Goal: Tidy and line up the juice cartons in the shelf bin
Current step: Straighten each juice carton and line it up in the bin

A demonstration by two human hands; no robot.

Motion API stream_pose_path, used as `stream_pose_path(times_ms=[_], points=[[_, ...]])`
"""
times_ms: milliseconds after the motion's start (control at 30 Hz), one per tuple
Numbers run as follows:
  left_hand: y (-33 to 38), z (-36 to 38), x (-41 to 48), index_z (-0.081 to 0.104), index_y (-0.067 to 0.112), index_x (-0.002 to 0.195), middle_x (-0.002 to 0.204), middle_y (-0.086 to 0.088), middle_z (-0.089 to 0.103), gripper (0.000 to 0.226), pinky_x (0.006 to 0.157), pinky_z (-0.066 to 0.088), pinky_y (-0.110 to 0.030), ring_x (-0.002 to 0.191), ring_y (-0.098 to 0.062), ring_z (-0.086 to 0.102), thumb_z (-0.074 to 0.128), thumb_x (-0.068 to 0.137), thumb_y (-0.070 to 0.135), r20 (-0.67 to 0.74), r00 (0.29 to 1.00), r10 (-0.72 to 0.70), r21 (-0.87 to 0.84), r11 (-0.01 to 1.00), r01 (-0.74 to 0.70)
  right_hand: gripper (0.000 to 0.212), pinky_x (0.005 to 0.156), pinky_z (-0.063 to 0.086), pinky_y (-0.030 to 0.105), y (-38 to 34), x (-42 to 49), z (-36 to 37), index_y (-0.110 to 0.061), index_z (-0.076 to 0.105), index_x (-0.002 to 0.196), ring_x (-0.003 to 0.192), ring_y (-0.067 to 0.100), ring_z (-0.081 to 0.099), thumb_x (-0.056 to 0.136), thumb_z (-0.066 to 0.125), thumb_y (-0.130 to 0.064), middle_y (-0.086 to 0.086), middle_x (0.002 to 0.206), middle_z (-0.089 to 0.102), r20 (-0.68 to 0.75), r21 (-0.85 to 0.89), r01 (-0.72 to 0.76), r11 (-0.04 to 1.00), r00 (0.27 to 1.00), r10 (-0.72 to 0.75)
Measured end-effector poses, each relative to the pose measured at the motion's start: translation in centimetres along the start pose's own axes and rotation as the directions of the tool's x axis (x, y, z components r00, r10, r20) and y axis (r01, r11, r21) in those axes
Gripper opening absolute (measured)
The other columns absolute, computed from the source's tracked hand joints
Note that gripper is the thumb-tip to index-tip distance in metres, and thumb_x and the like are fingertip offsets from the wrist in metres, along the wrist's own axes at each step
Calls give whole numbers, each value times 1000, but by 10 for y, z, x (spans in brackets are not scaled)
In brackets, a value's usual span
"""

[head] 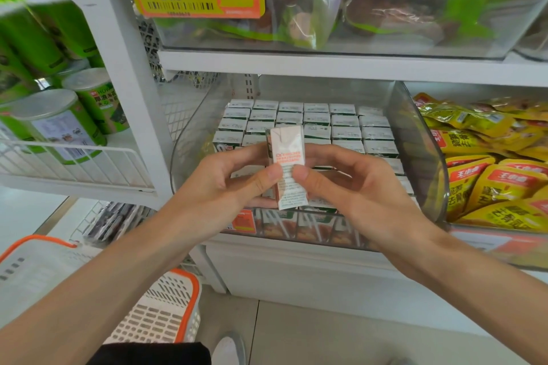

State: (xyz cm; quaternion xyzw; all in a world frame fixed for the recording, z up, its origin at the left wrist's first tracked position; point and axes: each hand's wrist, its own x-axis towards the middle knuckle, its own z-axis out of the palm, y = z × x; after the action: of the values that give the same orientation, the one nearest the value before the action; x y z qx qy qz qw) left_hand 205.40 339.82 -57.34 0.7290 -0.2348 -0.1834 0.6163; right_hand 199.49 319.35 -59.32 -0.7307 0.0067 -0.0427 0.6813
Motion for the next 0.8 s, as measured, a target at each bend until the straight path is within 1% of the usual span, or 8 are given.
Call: stream_pose_path(times_ms=[100, 167, 267, 367, 500, 633, 733, 800], points=[[1, 0, 0, 62, 30, 142, 135, 10, 70, 40, 87, 62, -25, 114, -13, 74, 57, 103, 28, 17, 1000, -12, -51, 999, 13, 31, 87, 59, 24, 0, 1, -1, -25, 75, 120, 106, 10, 76, 90, 79, -33, -5, 114, 80, -48, 42, -21, 999, 999, 23], [2, 1, 1, 62, 30, 141, 132, 8, 73, 38, 86, 62, -27, 111, -16, 75, 58, 103, 22, 8, 1000, -7, -82, 997, 7, 22, 90, 59, 26, 0, 2, -1, -21, 74, 117, 107, 13, 76, 96, 74, -28, -3, 112, 81, -46, 86, -43, 995, 998, 47], [1, 2, 3, 64, 30, 131, 114, 5, 79, 41, 72, 63, -22, 93, -21, 80, 70, 95, 12, -68, 997, -27, -118, 993, 19, 20, 101, 56, 37, -2, 1, 0, -17, 69, 118, 110, 18, 76, 99, 70, -25, 0, 112, 81, -5, 118, -59, 991, 998, 60], [-1, 2, 4, 61, 29, 121, 102, 6, 82, 41, 64, 60, -17, 81, -21, 80, 76, 87, 11, -111, 993, -46, -134, 990, 31, 23, 99, 60, 33, -4, -1, 2, -17, 67, 121, 104, 16, 77, 100, 66, -28, 0, 108, 82, 36, 107, -51, 993, 998, 47], [-1, 3, 6, 66, 34, 118, 103, 13, 81, 41, 65, 62, -22, 86, -16, 80, 80, 85, 13, -145, 989, -32, -95, 995, 19, 22, 95, 58, 23, -5, -1, 7, -21, 69, 120, 105, 8, 76, 100, 66, -31, -6, 110, 81, 11, 40, -4, 999, 1000, 4], [0, 3, 5, 72, 35, 118, 103, 19, 80, 39, 62, 62, -21, 88, -10, 79, 84, 83, 25, -170, 985, 2, 7, 1000, -1, 36, 89, 58, 20, -4, 0, 8, -34, 78, 113, 108, 0, 70, 80, 76, -50, -11, 122, 72, -77, -105, 25, 994, 996, -33], [-1, 2, 4, 72, 39, 117, 101, 22, 79, 40, 60, 61, -20, 87, -4, 78, 83, 79, 35, -187, 982, 24, 56, 998, -14, 27, 92, 59, 22, -4, 0, 5, -31, 81, 113, 104, 9, 75, 88, 78, -41, -1, 115, 78, -55, -55, -3, 998, 998, 0], [-2, 2, 4, 73, 42, 116, 104, 24, 78, 33, 61, 61, -20, 90, -2, 77, 78, 85, 35, -176, 983, 45, 69, 997, -33, 26, 95, 58, 20, -3, 0, 4, -25, 79, 119, 102, 11, 77, 93, 77, -30, 0, 108, 81, -20, -13, -13, 1000, 1000, 13]])
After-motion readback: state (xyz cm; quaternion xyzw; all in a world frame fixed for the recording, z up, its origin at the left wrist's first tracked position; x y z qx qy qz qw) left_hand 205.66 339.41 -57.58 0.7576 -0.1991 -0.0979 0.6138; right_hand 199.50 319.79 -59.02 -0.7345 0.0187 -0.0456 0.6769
